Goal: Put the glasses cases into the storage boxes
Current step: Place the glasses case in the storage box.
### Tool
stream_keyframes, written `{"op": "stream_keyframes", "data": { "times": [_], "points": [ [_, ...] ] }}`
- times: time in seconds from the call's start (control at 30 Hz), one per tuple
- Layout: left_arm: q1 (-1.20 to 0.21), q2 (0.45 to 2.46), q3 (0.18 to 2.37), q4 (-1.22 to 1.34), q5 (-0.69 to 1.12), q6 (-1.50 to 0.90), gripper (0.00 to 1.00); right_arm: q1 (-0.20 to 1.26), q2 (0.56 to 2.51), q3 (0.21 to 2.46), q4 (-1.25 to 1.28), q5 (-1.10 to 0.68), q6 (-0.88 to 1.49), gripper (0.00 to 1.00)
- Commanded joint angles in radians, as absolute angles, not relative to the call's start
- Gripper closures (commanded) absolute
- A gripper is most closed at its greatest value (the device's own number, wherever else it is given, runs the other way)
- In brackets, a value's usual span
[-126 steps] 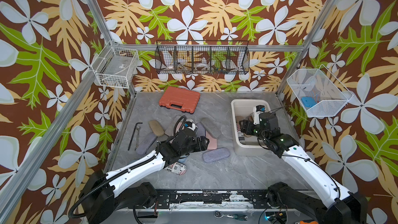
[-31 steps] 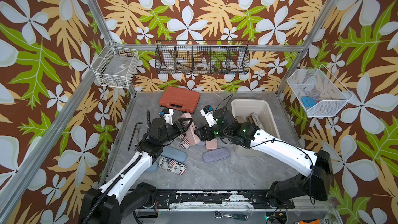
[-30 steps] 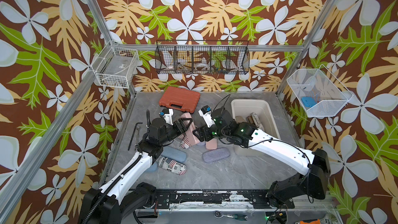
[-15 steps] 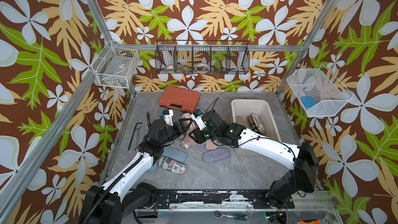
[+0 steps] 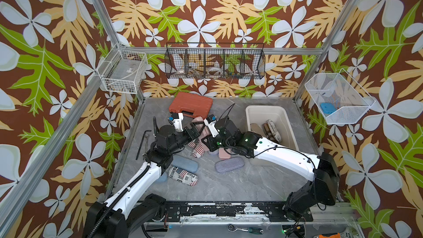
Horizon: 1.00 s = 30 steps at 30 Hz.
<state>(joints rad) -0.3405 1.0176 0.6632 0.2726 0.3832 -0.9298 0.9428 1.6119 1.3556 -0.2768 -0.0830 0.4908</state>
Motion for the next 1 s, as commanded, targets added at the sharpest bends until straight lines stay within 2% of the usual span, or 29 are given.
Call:
{"op": "stream_keyframes", "data": {
  "times": [0.0,0.2,0.4,0.47,0.63,0.83,0.97],
  "points": [
    [-0.324,0.980,0.706,0.205,0.301,-0.844,0.00,0.943,1.612,1.351,-0.229,-0.110,0.520,0.82],
    [-0.292,0.838,0.719,0.057,0.097,-0.806,0.00,0.906,1.606,1.369,-0.262,-0.128,0.536,0.83],
    [-0.292,0.591,0.568,0.039,-0.133,-0.834,0.00,0.804,1.512,1.375,-0.389,-0.116,0.499,0.83],
    [-0.293,0.514,0.510,0.038,-0.157,-0.844,0.00,0.746,1.456,1.366,-0.434,-0.097,0.485,0.82],
    [-0.292,0.401,0.367,0.072,-0.072,-0.924,0.00,0.576,1.302,1.317,-0.547,-0.084,0.448,0.81],
    [-0.293,0.386,0.235,0.131,0.064,-1.051,0.00,0.347,1.185,1.186,-0.653,-0.086,0.410,0.80],
    [-0.292,0.411,0.088,0.327,0.202,-1.195,0.07,0.229,1.164,1.099,-0.673,-0.166,0.399,0.80]
  ]
}}
